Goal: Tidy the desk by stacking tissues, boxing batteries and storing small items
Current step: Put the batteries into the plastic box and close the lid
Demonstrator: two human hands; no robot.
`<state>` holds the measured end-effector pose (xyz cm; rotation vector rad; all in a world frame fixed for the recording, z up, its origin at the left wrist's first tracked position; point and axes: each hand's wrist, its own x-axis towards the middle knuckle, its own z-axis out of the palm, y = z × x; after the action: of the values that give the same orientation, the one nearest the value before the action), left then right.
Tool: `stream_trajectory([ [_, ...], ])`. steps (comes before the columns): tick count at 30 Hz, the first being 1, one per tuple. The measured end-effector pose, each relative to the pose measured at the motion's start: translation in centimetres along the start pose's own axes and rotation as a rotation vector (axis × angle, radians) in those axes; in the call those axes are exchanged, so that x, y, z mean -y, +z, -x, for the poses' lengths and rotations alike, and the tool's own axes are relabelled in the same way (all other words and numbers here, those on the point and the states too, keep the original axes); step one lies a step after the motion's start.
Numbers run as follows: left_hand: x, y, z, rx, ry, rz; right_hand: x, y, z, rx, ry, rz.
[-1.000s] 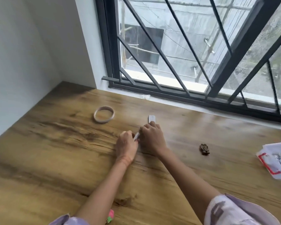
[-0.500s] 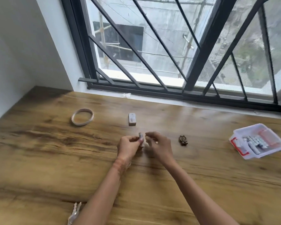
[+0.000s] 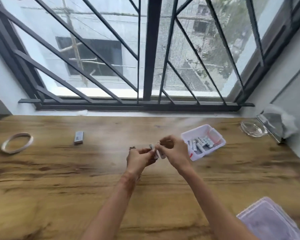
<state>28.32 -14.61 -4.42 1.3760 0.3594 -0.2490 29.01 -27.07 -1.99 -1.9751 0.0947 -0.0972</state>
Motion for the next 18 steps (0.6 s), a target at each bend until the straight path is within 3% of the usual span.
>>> stream_trajectory([
  [7,-0.5,9.8,-0.2,0.003,0.048,-0.016,-2.7,-9.4,-2.3,-0.098,-0.004,0.028],
  [18,-0.8,17.3,-2.2,-0.279,0.137,-0.356,-5.6,-13.5,-7.0,-0.078,-0.002,0.325],
])
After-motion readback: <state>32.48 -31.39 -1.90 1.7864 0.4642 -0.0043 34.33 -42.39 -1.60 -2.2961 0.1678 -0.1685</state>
